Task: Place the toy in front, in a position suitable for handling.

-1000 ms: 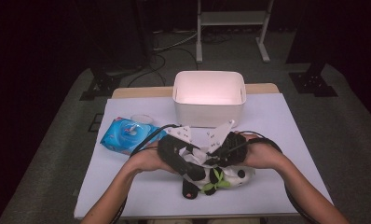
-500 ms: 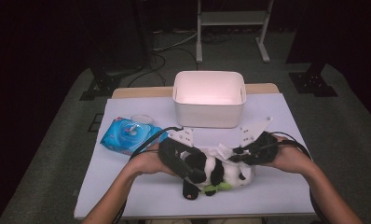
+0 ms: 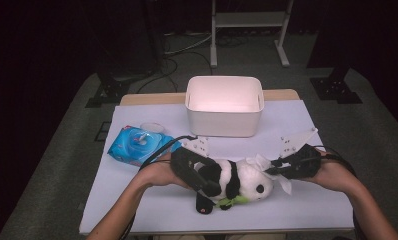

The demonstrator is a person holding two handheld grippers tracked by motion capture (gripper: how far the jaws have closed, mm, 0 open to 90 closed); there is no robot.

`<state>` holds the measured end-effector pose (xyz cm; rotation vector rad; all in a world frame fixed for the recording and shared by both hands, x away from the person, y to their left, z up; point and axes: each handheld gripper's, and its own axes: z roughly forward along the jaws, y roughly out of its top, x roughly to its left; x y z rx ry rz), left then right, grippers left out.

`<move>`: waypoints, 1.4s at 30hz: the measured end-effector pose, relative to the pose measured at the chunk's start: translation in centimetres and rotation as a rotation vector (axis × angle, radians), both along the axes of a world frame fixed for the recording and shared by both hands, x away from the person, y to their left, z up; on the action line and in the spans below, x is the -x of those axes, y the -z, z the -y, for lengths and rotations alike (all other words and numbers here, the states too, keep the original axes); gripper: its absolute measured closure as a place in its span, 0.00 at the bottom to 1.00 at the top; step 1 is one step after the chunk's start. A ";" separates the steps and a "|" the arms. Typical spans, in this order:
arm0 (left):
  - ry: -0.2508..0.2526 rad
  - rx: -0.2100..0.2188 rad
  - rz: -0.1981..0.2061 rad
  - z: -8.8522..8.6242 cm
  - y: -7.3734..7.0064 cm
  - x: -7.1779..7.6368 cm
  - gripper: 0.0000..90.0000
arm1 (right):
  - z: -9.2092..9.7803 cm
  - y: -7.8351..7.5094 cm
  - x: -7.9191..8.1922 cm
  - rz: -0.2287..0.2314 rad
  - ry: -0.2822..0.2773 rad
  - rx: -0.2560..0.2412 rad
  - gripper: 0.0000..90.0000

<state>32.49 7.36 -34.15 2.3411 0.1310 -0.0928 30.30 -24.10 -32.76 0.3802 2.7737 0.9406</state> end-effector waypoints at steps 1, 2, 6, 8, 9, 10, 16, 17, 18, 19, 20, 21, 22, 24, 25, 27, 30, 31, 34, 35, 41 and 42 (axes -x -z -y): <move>0.001 -0.003 0.001 0.1 0.0 0.0 0.27 | -0.2 -0.2 0.0 0.003 -0.004 0.003 0.86; 0.000 -0.004 0.000 0.1 -0.1 0.0 0.27 | -0.6 -0.4 0.0 0.005 -0.013 0.000 0.86; -0.004 -0.012 0.005 0.2 -0.1 0.0 0.27 | -2.5 -0.8 -0.3 0.021 -0.065 0.018 0.86; -0.005 -0.012 0.005 0.2 -0.1 0.0 0.27 | -3.5 -1.0 -0.5 0.025 -0.087 0.022 0.86; -0.006 -0.011 0.002 0.2 -0.1 0.0 0.27 | -3.9 -1.1 -0.6 0.024 -0.099 0.017 0.86; -0.005 -0.012 0.001 0.3 -0.1 0.0 0.27 | -4.4 -1.3 -0.7 0.023 -0.111 0.013 0.86; 0.002 -0.030 0.003 0.5 -0.3 -0.1 0.27 | -7.5 -1.1 -1.4 0.009 -0.179 0.036 0.86; 0.000 -0.032 0.000 0.5 -0.3 -0.1 0.27 | -8.0 -1.0 -1.5 0.006 -0.190 0.042 0.86; 0.003 -0.032 0.003 0.5 -0.3 -0.1 0.27 | -8.5 -0.9 -1.6 0.005 -0.200 0.048 0.86; 0.004 -0.033 0.003 0.4 -0.3 -0.1 0.27 | -8.9 -0.7 -1.6 -0.003 -0.208 0.049 0.86; 0.003 -0.033 0.003 0.4 -0.3 -0.1 0.27 | -9.3 -0.6 -1.7 -0.007 -0.218 0.049 0.86; 0.004 -0.029 0.004 0.3 -0.2 -0.1 0.27 | -9.4 -0.5 -1.9 -0.013 -0.223 0.049 0.86; 0.006 -0.021 0.000 0.1 -0.2 -0.2 0.27 | -9.4 -0.5 -2.0 -0.024 -0.222 0.043 0.86; 0.006 -0.009 -0.004 0.0 -0.1 -0.4 0.27 | -8.9 -0.6 -2.2 -0.031 -0.215 0.035 0.86; 0.007 -0.008 -0.004 0.0 -0.1 -0.4 0.27 | -8.6 -0.7 -2.2 -0.029 -0.207 0.029 0.86; 0.013 -0.008 -0.001 0.0 -0.2 -0.4 0.27 | -7.8 -0.7 -2.3 -0.033 -0.189 0.014 0.86; 0.013 -0.003 -0.001 0.1 -0.2 -0.3 0.27 | -6.5 -0.7 -2.0 -0.038 -0.163 -0.011 0.86; 0.011 0.000 -0.001 0.1 -0.2 -0.3 0.27 | -6.0 -0.8 -2.0 -0.035 -0.158 -0.018 0.86; 0.007 0.006 -0.002 0.0 -0.1 -0.4 0.27 | -4.7 -1.0 -1.7 -0.028 -0.133 -0.035 0.86; 0.005 0.009 -0.004 0.0 -0.1 -0.4 0.27 | -4.2 -1.0 -1.6 -0.026 -0.124 -0.039 0.86; 0.005 0.002 -0.006 0.0 -0.1 -0.6 0.27 | -1.5 -0.5 -1.1 -0.035 -0.063 -0.036 0.86; 0.005 0.002 -0.007 0.0 -0.1 -0.6 0.27 | -1.1 -0.3 -1.0 -0.039 -0.052 -0.034 0.86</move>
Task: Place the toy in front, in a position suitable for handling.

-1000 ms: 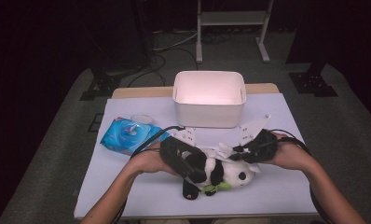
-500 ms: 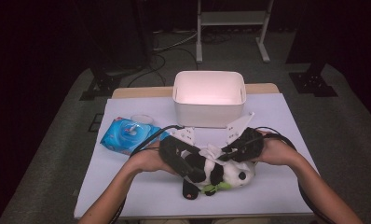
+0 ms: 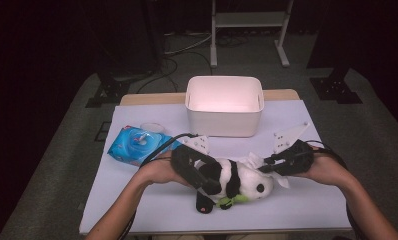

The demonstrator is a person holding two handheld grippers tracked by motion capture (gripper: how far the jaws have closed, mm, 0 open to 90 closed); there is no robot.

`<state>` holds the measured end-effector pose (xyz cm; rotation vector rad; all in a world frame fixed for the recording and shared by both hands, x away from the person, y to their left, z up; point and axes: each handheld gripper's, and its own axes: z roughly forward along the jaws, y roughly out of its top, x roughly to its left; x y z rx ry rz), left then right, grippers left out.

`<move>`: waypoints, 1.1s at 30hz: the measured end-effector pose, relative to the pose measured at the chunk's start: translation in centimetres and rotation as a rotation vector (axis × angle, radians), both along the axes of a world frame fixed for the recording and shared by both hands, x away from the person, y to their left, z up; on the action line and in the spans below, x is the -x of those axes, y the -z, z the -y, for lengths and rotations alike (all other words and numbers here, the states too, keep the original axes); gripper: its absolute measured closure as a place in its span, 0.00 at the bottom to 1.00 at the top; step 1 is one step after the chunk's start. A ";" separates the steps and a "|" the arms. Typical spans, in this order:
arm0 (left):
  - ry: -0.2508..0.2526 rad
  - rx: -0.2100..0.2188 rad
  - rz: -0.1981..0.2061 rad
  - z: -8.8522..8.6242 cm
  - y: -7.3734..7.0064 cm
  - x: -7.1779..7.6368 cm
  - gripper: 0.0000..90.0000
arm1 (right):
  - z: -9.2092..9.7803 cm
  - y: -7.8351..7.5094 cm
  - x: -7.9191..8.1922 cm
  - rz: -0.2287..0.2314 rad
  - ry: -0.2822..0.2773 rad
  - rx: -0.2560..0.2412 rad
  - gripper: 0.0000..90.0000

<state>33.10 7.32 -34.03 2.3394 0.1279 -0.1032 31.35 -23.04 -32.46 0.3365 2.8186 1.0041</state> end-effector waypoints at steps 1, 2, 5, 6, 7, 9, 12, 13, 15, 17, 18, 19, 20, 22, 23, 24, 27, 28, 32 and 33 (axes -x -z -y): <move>0.000 0.000 0.000 0.0 0.0 0.0 0.27 | 0.5 0.2 0.0 -0.005 0.007 -0.010 0.86; -0.001 -0.002 0.001 0.0 0.0 0.0 0.27 | 0.9 0.4 0.0 -0.013 0.017 -0.019 0.86; -0.003 -0.006 0.001 0.1 -0.1 0.1 0.27 | 2.0 1.0 0.1 -0.017 0.036 -0.032 0.86; -0.001 -0.009 0.003 0.1 -0.1 0.1 0.27 | 2.3 1.2 0.2 -0.024 0.045 -0.034 0.86; -0.003 -0.011 0.004 0.2 -0.1 0.1 0.27 | 2.5 1.4 0.2 -0.023 0.050 -0.033 0.86; 0.002 -0.019 0.007 0.2 -0.2 0.1 0.27 | 2.9 1.6 0.3 -0.025 0.059 -0.035 0.86; 0.001 -0.028 0.010 0.4 -0.2 0.1 0.27 | 2.8 1.4 0.4 -0.017 0.053 -0.027 0.86; 0.000 -0.031 0.011 0.4 -0.2 0.1 0.27 | 2.6 1.3 0.4 -0.015 0.050 -0.021 0.86; -0.002 -0.032 0.013 0.5 -0.3 0.1 0.27 | 2.0 1.0 0.3 -0.008 0.039 -0.013 0.86; -0.003 -0.032 0.015 0.6 -0.3 0.1 0.27 | 1.3 0.8 0.1 -0.003 0.022 -0.004 0.86; -0.003 -0.033 0.015 0.6 -0.3 0.1 0.27 | 0.9 0.6 0.1 0.001 0.012 -0.001 0.86; -0.005 -0.032 0.014 0.6 -0.2 0.0 0.27 | 0.5 0.5 0.0 0.000 0.008 -0.001 0.86; -0.004 -0.031 0.014 0.7 -0.2 0.0 0.27 | 0.1 0.3 -0.1 0.002 -0.003 -0.001 0.86; -0.002 -0.031 0.017 0.7 -0.2 0.0 0.27 | -0.8 -0.1 -0.2 0.009 -0.020 0.002 0.86; -0.002 -0.031 0.019 0.8 -0.2 0.0 0.27 | -1.3 -0.3 -0.3 0.016 -0.034 0.005 0.86; -0.002 -0.030 0.019 0.8 -0.2 0.1 0.27 | -1.8 -0.5 -0.3 0.018 -0.042 0.007 0.86; -0.002 -0.031 0.023 0.9 -0.2 0.2 0.27 | -3.3 -0.9 -0.5 0.023 -0.074 0.022 0.86; -0.002 -0.032 0.024 0.9 -0.3 0.2 0.27 | -3.8 -1.0 -0.6 0.026 -0.087 0.027 0.86; -0.005 -0.031 0.029 0.8 -0.3 0.3 0.27 | -5.3 -0.9 -1.0 0.022 -0.109 0.046 0.86; -0.005 -0.029 0.031 0.7 -0.3 0.3 0.27 | -5.5 -0.7 -1.1 0.018 -0.111 0.050 0.86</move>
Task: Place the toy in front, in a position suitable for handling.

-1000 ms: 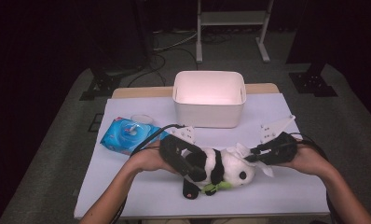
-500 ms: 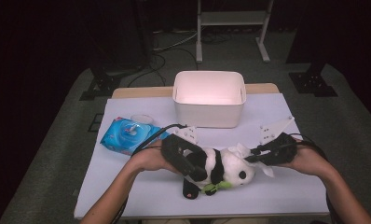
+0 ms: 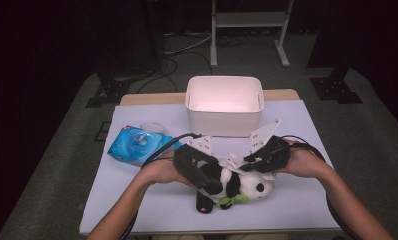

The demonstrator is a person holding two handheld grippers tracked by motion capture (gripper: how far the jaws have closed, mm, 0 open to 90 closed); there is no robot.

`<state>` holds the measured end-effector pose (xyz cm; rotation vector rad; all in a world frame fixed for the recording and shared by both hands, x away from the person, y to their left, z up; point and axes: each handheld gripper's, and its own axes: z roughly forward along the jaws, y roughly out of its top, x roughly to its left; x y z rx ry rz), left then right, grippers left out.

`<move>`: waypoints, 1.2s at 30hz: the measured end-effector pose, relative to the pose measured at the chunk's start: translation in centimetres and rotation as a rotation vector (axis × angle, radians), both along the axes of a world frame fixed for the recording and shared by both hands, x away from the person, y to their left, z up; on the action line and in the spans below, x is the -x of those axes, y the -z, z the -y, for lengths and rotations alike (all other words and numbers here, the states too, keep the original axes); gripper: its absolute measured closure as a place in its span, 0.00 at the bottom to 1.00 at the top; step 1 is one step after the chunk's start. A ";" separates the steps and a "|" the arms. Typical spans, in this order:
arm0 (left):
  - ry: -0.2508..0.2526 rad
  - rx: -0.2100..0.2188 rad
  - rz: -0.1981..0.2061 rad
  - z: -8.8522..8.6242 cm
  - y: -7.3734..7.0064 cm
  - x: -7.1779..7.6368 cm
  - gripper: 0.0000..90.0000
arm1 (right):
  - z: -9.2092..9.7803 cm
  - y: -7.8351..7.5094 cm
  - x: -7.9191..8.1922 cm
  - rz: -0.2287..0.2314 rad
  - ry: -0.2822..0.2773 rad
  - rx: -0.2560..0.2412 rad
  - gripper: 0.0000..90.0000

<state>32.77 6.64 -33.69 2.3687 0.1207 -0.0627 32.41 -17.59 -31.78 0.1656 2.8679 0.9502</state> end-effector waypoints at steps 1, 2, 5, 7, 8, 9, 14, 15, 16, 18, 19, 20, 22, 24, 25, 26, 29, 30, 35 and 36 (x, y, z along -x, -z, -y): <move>0.001 0.001 -0.001 -0.1 0.0 0.0 0.27 | 0.0 0.2 -0.1 -0.002 -0.001 0.004 0.86; 0.000 0.006 -0.002 -0.2 -0.1 0.0 0.27 | 0.1 0.4 -0.2 -0.007 0.004 0.000 0.86; 0.004 0.031 -0.013 -0.5 -0.4 0.0 0.27 | 0.7 0.7 -0.1 -0.024 0.016 -0.021 0.86; 0.002 0.046 -0.014 -0.6 -0.8 0.0 0.27 | 1.1 0.8 0.0 -0.021 0.021 -0.025 0.86; 0.002 0.050 -0.010 -0.7 -1.0 0.0 0.27 | 1.2 0.9 0.1 -0.019 0.027 -0.023 0.86; -0.002 0.052 -0.003 -0.8 -1.3 0.0 0.27 | 1.3 0.9 0.2 -0.016 0.035 -0.019 0.86; -0.014 0.058 0.019 -1.5 -2.2 0.0 0.27 | 1.9 0.9 0.5 -0.011 0.044 -0.020 0.86; -0.017 0.059 0.020 -1.6 -2.2 0.0 0.27 | 2.0 0.9 0.5 -0.013 0.045 -0.024 0.86; -0.017 0.058 0.020 -1.7 -2.3 0.0 0.27 | 2.1 0.9 0.5 -0.013 0.048 -0.025 0.86; -0.019 0.065 0.016 -1.8 -2.2 0.0 0.27 | 2.2 1.0 0.6 -0.016 0.050 -0.029 0.86; -0.020 0.067 0.014 -1.9 -2.2 0.0 0.27 | 2.3 1.0 0.7 -0.015 0.052 -0.029 0.86; -0.021 0.065 0.013 -2.1 -2.2 -0.1 0.27 | 2.3 1.0 0.7 -0.013 0.053 -0.031 0.86; -0.026 0.071 0.007 -2.4 -2.1 -0.2 0.27 | 2.4 1.1 0.8 -0.014 0.051 -0.032 0.86; -0.031 0.063 -0.007 -2.5 -1.8 -0.3 0.27 | 2.5 1.0 1.0 -0.015 0.054 -0.030 0.86; -0.030 0.066 -0.014 -2.5 -1.6 -0.3 0.27 | 2.4 1.0 1.0 -0.014 0.051 -0.030 0.86; -0.031 0.066 -0.021 -2.5 -1.3 -0.4 0.27 | 2.4 1.0 1.1 -0.008 0.046 -0.025 0.86; -0.020 0.062 -0.049 -2.3 -0.4 -0.5 0.27 | 2.1 0.9 1.3 -0.009 0.039 -0.018 0.86; -0.021 0.060 -0.062 -2.2 0.0 -0.5 0.27 | 2.0 0.8 1.3 -0.008 0.036 -0.014 0.86; -0.025 0.074 -0.075 -2.1 0.7 -0.5 0.27 | 1.4 0.5 1.3 0.004 0.014 -0.001 0.86; -0.024 0.075 -0.074 -2.0 0.8 -0.5 0.27 | 1.3 0.3 1.3 0.001 0.012 -0.005 0.86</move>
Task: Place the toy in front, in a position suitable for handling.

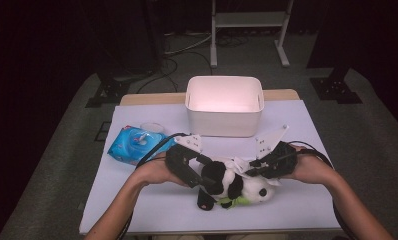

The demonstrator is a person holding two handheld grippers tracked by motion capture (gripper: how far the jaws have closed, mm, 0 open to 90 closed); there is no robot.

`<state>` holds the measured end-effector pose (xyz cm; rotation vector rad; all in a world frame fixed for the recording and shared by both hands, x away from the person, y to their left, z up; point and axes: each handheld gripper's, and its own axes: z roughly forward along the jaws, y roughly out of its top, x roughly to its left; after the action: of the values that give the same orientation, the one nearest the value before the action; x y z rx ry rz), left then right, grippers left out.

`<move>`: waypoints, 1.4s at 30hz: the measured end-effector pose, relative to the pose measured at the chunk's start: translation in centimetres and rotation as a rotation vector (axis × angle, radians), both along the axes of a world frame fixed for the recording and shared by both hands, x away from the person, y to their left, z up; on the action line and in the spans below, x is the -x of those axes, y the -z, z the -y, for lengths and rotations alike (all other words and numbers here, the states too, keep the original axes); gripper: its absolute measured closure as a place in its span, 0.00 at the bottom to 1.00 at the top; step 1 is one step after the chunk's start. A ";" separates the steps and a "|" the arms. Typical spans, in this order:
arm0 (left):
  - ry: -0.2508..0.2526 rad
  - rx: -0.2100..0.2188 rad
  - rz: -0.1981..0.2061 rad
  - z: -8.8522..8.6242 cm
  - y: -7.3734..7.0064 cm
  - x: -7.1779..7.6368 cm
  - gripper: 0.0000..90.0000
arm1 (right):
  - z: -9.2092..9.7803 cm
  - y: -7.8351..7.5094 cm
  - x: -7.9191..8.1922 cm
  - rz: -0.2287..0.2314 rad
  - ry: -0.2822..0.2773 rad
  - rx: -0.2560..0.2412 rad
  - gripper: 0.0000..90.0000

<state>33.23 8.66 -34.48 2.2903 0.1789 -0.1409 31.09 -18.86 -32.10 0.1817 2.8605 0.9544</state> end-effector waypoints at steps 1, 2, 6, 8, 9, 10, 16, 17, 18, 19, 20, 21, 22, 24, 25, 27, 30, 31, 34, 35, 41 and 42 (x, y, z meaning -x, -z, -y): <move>0.005 -0.004 0.003 0.1 0.0 0.0 0.27 | -0.2 -0.1 0.0 0.000 -0.007 -0.001 0.86; 0.004 -0.002 0.001 0.2 0.1 0.1 0.27 | -0.5 -0.2 -0.1 0.004 -0.017 0.001 0.86; 0.010 -0.011 0.010 0.4 0.1 0.3 0.27 | -2.5 -0.3 -0.2 0.013 -0.064 0.020 0.86; 0.011 -0.020 0.012 0.4 0.1 0.3 0.27 | -3.6 -0.4 -0.3 0.015 -0.086 0.024 0.86; 0.010 -0.019 0.012 0.4 0.1 0.4 0.27 | -4.1 -0.5 -0.4 0.018 -0.097 0.025 0.86; 0.011 -0.016 0.013 0.4 0.2 0.4 0.27 | -4.5 -0.6 -0.4 0.017 -0.104 0.021 0.86; 0.010 -0.013 0.012 0.3 0.2 0.3 0.27 | -7.2 -1.3 -0.5 0.029 -0.158 0.017 0.86; 0.005 -0.013 0.009 0.2 0.2 0.3 0.27 | -7.6 -1.2 -0.5 0.027 -0.161 0.018 0.86; 0.003 -0.008 0.010 0.1 0.3 0.4 0.27 | -7.8 -1.2 -0.6 0.024 -0.165 0.017 0.86; -0.002 0.001 0.006 0.0 0.4 0.4 0.27 | -7.8 -1.2 -0.7 0.017 -0.166 0.015 0.86; -0.007 0.010 0.003 0.0 0.4 0.5 0.27 | -7.7 -1.1 -0.7 0.014 -0.165 0.011 0.86; -0.007 0.014 0.003 -0.1 0.5 0.5 0.27 | -7.5 -1.2 -0.8 0.015 -0.162 0.013 0.86; -0.003 0.011 0.005 -0.1 0.4 0.5 0.27 | -7.2 -1.3 -0.8 0.016 -0.159 0.013 0.86; 0.005 0.001 0.013 0.0 0.3 0.6 0.27 | -6.4 -1.3 -0.8 0.018 -0.137 0.018 0.86; 0.006 -0.002 0.014 0.1 0.3 0.7 0.27 | -5.9 -1.3 -0.9 0.016 -0.125 0.022 0.86; 0.010 -0.012 0.016 0.2 0.2 0.7 0.27 | -5.1 -1.3 -0.9 0.018 -0.103 0.037 0.86; 0.012 -0.019 0.017 0.2 0.1 0.8 0.27 | -3.5 -1.3 -0.8 0.030 -0.068 0.075 0.86; 0.013 -0.019 0.017 0.2 0.1 0.8 0.27 | -2.8 -1.3 -0.8 0.029 -0.052 0.085 0.86; 0.016 -0.018 0.015 0.1 0.1 0.8 0.27 | -0.8 -1.3 -0.5 0.023 -0.016 0.071 0.86; 0.015 -0.017 0.014 0.1 0.1 0.8 0.27 | 0.0 -1.4 -0.3 0.019 -0.004 0.060 0.86; 0.020 -0.033 0.012 0.2 -0.1 0.7 0.27 | 3.5 -1.0 0.6 0.002 0.064 0.050 0.85; 0.024 -0.031 0.009 0.3 -0.1 0.8 0.27 | 3.8 -0.7 0.7 -0.002 0.066 0.045 0.85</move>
<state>32.47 8.39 -34.35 2.3238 0.1502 -0.1407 30.36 -22.62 -31.39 0.2715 2.8557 0.8770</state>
